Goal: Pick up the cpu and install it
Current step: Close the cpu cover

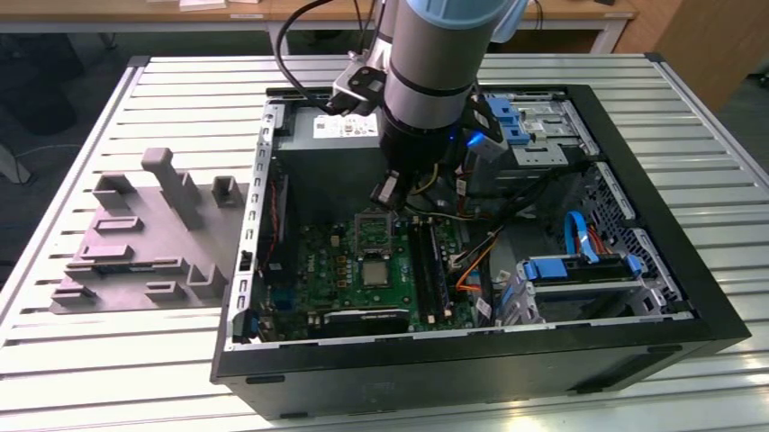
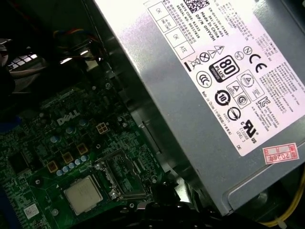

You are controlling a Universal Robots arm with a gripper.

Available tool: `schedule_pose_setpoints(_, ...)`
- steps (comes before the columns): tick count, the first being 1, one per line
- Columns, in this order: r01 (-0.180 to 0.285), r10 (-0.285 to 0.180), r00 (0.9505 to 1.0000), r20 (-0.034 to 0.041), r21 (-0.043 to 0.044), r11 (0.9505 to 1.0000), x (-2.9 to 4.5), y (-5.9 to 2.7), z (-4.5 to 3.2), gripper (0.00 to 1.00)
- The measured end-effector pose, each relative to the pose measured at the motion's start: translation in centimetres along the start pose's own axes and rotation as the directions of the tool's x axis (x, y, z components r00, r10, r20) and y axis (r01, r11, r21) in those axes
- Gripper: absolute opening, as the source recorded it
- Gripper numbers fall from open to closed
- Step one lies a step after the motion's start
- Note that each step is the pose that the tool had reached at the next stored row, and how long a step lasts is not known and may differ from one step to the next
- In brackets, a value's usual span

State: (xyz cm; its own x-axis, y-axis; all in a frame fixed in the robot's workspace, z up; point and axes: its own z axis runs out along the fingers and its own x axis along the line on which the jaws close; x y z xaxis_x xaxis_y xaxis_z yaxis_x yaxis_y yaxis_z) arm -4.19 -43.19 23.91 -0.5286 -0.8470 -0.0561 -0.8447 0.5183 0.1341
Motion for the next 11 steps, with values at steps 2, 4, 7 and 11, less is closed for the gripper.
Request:
schedule_pose_setpoints(2,0.002,-0.002,1.0000,-0.0006,-0.0002,1.0000,0.00,0.00,-0.02,0.11)
schedule_pose_setpoints(4,0.004,-0.004,1.0000,-0.0011,-0.0005,1.0000,0.00,0.00,-0.05,0.11)
schedule_pose_setpoints(7,0.007,-0.007,1.0000,-0.0017,-0.0008,1.0000,0.00,0.01,-0.09,0.11)
schedule_pose_setpoints(11,0.011,-0.011,0.9999,-0.0034,-0.0007,0.9999,0.00,0.01,-0.12,0.11)
